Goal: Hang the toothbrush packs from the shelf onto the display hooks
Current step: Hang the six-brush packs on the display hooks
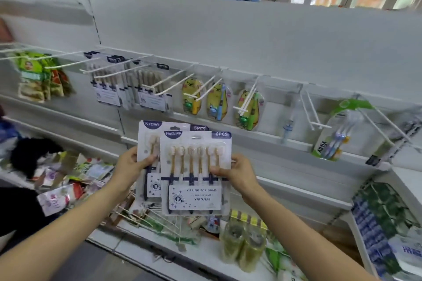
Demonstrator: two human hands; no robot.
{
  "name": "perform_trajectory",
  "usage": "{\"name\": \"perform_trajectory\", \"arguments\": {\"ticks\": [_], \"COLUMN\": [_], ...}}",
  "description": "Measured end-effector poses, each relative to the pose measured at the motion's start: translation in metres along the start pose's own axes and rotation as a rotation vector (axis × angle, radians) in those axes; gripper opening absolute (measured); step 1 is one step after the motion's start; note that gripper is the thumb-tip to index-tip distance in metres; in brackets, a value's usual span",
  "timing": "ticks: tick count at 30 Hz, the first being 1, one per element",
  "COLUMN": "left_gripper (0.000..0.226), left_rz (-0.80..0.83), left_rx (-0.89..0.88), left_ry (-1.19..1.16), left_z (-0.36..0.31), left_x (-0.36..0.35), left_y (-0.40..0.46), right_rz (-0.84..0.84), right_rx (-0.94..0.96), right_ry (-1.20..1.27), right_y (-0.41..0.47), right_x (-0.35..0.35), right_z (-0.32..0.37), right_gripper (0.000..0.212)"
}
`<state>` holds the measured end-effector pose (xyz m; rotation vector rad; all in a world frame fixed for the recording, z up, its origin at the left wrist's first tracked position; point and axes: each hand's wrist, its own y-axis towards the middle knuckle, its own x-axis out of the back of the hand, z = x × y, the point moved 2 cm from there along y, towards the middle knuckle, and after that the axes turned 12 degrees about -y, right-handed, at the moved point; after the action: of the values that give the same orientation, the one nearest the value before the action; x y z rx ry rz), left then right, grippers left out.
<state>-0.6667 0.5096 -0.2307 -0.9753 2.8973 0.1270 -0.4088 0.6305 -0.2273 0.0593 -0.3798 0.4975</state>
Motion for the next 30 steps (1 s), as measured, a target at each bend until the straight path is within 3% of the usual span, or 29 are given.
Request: {"name": "perform_trajectory", "arguments": {"ticks": [14,22,30], "left_gripper": [0.033,0.036,0.025], "left_rz": [-0.117,0.0,0.132], "left_rx": [-0.006,-0.025,-0.006], "left_ry": [0.028,0.02,-0.025], "left_z": [0.006,0.005,-0.016], "left_x": [0.123,0.191,0.266], "left_y": [0.129,0.196,0.247], "right_rz": [0.123,0.047,-0.105], "right_rx": [0.071,0.049,-0.017], "right_ry": [0.019,0.083,0.122], "right_y": [0.136,0.163,0.174], "right_x": [-0.119,-0.166,-0.221], "right_z": [0.045,0.068,0.095], "right_gripper": [0.029,0.027,0.031]}}
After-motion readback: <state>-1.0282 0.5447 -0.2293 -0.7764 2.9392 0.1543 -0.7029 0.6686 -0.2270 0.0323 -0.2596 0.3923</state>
